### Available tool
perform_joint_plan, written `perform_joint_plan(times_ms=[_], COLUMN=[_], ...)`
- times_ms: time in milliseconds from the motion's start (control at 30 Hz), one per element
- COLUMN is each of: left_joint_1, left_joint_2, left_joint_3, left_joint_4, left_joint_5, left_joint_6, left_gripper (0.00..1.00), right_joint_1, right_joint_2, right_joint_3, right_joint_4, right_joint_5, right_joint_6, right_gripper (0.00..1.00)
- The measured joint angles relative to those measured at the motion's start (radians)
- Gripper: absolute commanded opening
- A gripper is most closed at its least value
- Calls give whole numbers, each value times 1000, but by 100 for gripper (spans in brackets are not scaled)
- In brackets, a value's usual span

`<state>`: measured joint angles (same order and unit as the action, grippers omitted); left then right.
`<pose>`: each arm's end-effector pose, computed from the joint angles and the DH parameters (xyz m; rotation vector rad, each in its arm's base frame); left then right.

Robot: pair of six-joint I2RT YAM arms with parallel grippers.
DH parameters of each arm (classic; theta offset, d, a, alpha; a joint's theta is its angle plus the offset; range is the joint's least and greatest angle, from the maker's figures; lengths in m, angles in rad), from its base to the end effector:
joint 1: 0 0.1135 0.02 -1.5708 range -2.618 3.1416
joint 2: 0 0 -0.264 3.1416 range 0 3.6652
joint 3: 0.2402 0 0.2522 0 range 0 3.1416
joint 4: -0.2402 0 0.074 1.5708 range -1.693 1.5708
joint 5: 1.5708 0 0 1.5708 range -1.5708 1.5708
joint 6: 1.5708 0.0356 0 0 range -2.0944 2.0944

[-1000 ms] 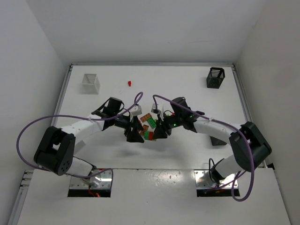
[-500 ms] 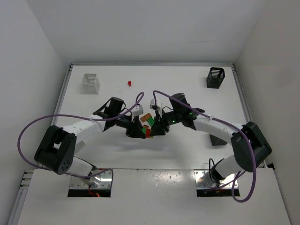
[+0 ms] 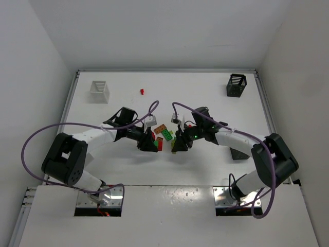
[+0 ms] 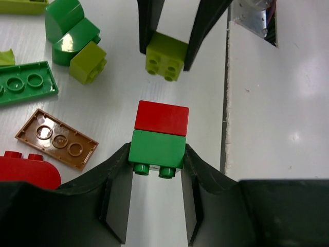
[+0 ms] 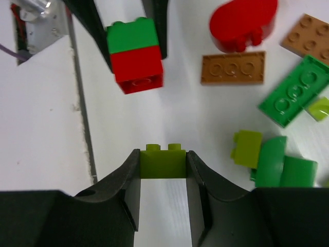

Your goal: Sort the legos into containers by color

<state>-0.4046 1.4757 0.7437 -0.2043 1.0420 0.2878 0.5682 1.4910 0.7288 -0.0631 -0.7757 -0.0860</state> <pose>0.2377 -0.1352 0.1832 1.1635 1.9747 -1.3336 0.2268 0.1744 0.1779 -1.1132 2.1098 1.1544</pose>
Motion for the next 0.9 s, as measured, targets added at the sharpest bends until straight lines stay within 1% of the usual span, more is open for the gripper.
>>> perform_joint_plan(times_ms=[33,67,133,167,200,300,533,700,900], left_joint_1=[0,0,0,0,0,0,0,0,0], left_joint_2=[9,19,43,53,63,82,82,82,71], left_joint_3=[3,8,23,30,38,56,60,60,60], left_joint_4=[-1,-5,-11,-11,-11,-11,-11,-11,-11], left_joint_5=[-6,-13,-25,-31,-33,-34,12,47,82], left_joint_6=[0,-1,-5,-10,-12,-28,-36,-39,-39], left_gripper=[0,0,0,0,0,0,0,0,0], right_joint_1=[-10,-17,-26,-29,-30,-36,-35,-25,-16], right_joint_2=[6,14,39,60,79,111,113,114,131], right_joint_3=[-2,-1,8,20,33,66,153,165,186], right_joint_4=[0,5,8,10,12,13,11,15,17], right_joint_5=[8,16,27,35,42,41,-80,-178,-231], right_joint_6=[0,0,6,9,12,26,23,33,43], right_gripper=[0,4,27,42,46,51,55,55,61])
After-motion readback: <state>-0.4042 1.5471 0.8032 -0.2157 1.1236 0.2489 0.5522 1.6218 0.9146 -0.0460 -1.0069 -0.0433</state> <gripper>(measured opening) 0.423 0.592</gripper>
